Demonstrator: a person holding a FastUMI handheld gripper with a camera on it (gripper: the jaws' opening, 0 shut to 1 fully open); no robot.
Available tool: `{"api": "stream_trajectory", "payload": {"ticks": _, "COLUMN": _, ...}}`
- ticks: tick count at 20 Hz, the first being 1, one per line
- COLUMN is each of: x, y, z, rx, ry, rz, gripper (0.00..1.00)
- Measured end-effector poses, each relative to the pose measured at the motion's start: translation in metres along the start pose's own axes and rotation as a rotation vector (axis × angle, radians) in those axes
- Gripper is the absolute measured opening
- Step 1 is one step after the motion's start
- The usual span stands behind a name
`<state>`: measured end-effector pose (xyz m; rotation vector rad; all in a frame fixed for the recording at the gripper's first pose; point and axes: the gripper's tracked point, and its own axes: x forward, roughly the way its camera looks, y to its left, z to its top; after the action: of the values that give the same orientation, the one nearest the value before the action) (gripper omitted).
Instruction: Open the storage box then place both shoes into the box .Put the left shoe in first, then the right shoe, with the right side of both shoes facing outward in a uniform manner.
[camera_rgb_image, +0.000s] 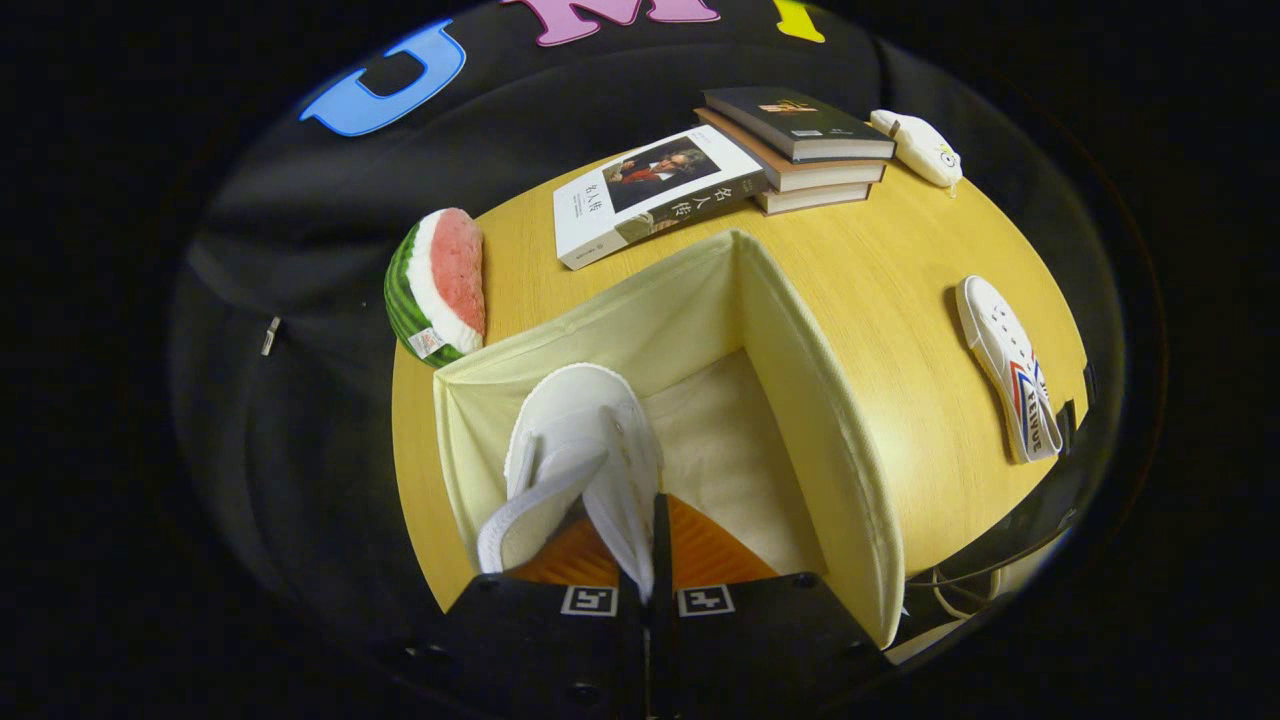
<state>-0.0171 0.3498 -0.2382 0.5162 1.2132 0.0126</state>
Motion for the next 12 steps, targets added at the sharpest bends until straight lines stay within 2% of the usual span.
{"api": "stream_trajectory", "payload": {"ticks": 2, "x": -0.007, "y": 0.013, "z": -0.01, "rx": 0.035, "ry": 0.04, "rz": 0.09, "gripper": 0.27}}
{"api": "stream_trajectory", "payload": {"ticks": 4, "x": -0.007, "y": 0.014, "z": -0.003, "rx": 0.016, "ry": 0.021, "rz": 0.116, "gripper": 0.66}}
{"api": "stream_trajectory", "payload": {"ticks": 6, "x": -0.017, "y": 0.014, "z": 0.003, "rx": -0.037, "ry": 0.0, "rz": 0.137, "gripper": 0.81}}
{"api": "stream_trajectory", "payload": {"ticks": 7, "x": -0.024, "y": 0.014, "z": 0.006, "rx": -0.063, "ry": -0.01, "rz": 0.151, "gripper": 0.95}}
{"api": "stream_trajectory", "payload": {"ticks": 10, "x": -0.053, "y": 0.006, "z": 0.02, "rx": -0.147, "ry": -0.05, "rz": 0.209, "gripper": 1.0}}
{"api": "stream_trajectory", "payload": {"ticks": 12, "x": -0.08, "y": -0.008, "z": 0.034, "rx": -0.213, "ry": -0.094, "rz": 0.25, "gripper": 0.99}}
